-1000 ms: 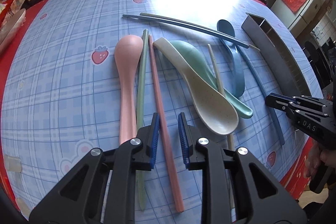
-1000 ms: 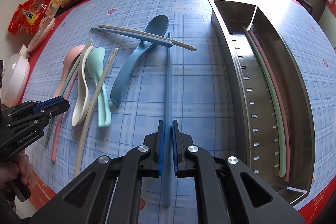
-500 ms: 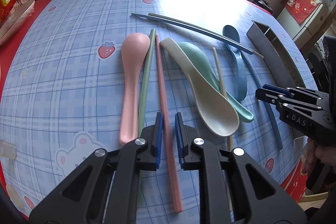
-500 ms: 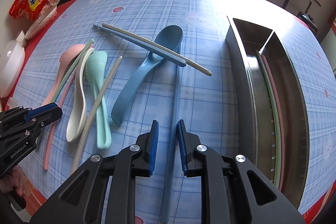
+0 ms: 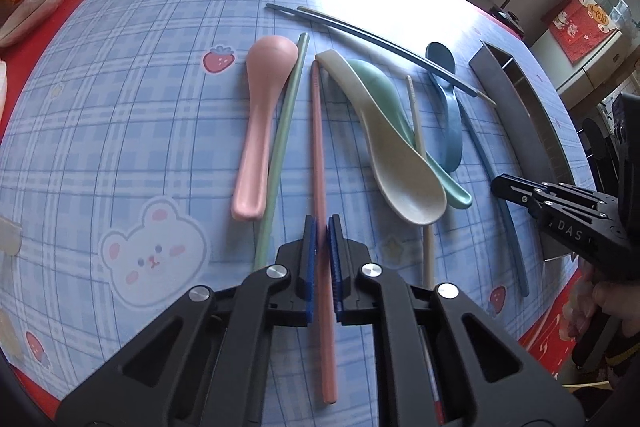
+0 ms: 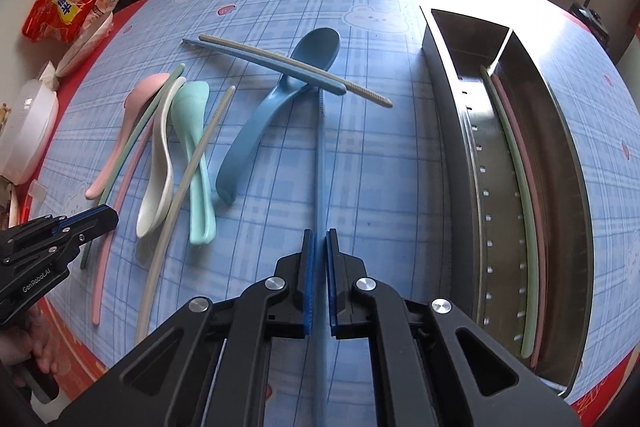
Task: Organize utensils
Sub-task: 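Carry both chopsticks into the metal tray and open both tools, then lift both open tools out of the tray and move toward the utensils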
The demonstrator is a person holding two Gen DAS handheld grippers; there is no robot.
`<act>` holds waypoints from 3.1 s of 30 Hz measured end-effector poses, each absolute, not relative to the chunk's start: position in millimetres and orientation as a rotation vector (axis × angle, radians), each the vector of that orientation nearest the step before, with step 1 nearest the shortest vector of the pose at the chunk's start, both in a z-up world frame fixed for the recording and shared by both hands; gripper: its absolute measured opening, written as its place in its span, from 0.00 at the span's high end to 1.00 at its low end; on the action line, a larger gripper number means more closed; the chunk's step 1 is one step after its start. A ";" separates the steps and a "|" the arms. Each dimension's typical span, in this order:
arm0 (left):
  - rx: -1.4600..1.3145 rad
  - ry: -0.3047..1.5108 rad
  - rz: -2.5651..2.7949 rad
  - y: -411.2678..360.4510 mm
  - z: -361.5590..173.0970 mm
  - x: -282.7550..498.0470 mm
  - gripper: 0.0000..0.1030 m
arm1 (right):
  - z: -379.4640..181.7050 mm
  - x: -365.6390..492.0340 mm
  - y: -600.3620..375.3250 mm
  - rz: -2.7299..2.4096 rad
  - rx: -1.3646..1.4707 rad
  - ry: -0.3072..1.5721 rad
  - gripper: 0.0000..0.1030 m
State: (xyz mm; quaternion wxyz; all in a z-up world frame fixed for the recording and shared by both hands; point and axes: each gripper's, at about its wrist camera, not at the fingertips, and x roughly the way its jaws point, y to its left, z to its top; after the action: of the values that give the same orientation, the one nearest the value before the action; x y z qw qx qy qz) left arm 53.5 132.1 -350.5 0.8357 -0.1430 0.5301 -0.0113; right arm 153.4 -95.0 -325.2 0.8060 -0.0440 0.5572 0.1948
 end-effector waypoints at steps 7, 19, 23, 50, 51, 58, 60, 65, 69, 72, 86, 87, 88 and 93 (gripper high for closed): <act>-0.397 1.120 -0.035 134.5 -343.0 12.2 0.90 | -325.6 115.9 -122.0 0.490 0.008 1.249 0.94; -0.484 1.039 -0.031 135.2 -291.3 -8.3 0.90 | -287.4 100.7 -135.2 0.610 0.074 1.131 0.94; -0.472 1.026 -0.047 125.0 -275.6 0.5 0.90 | -274.8 110.5 -146.1 0.613 0.113 1.090 0.94; -0.525 1.058 -0.127 -39.1 -278.1 124.3 0.90 | -288.9 205.8 -257.5 0.539 0.204 1.083 0.94; -0.535 1.065 -0.128 -45.0 -281.8 129.1 0.90 | -290.9 208.6 -256.8 0.541 0.204 1.090 0.94; -0.550 1.105 -0.124 -71.7 -299.2 150.5 0.90 | -302.1 224.9 -258.2 0.547 0.222 1.127 0.94; -0.553 1.110 -0.116 -74.8 -303.2 154.6 0.90 | -303.4 226.9 -257.4 0.555 0.212 1.134 0.94; -0.544 1.129 -0.126 -83.4 -311.9 164.5 0.90 | -304.9 231.1 -257.6 0.566 0.226 1.142 0.93; -0.559 1.125 -0.131 -84.9 -309.6 166.6 0.88 | -302.0 230.5 -259.5 0.581 0.229 1.132 0.93; -0.551 1.102 -0.141 -84.7 -300.1 166.3 0.76 | -294.7 229.1 -265.2 0.581 0.241 1.112 0.92; -0.307 0.932 -0.008 -51.3 -228.7 100.7 0.14 | -250.6 193.2 -271.0 0.603 0.091 0.926 0.06; -0.292 0.932 0.008 -46.9 -226.9 94.9 0.05 | -248.7 189.9 -268.3 0.607 0.082 0.919 0.06; -0.286 0.929 0.019 -41.4 -225.9 88.0 0.06 | -246.8 187.2 -265.2 0.606 0.071 0.913 0.06; -0.285 0.937 0.077 -12.4 -229.3 57.4 0.06 | -242.5 174.9 -245.6 0.586 -0.003 0.890 0.06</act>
State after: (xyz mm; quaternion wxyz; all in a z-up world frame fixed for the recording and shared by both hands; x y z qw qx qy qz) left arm 57.4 -12.4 -229.3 0.8818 -0.1368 0.4498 0.0369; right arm 174.9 -245.6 -242.5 0.8614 -0.0012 0.4242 0.2794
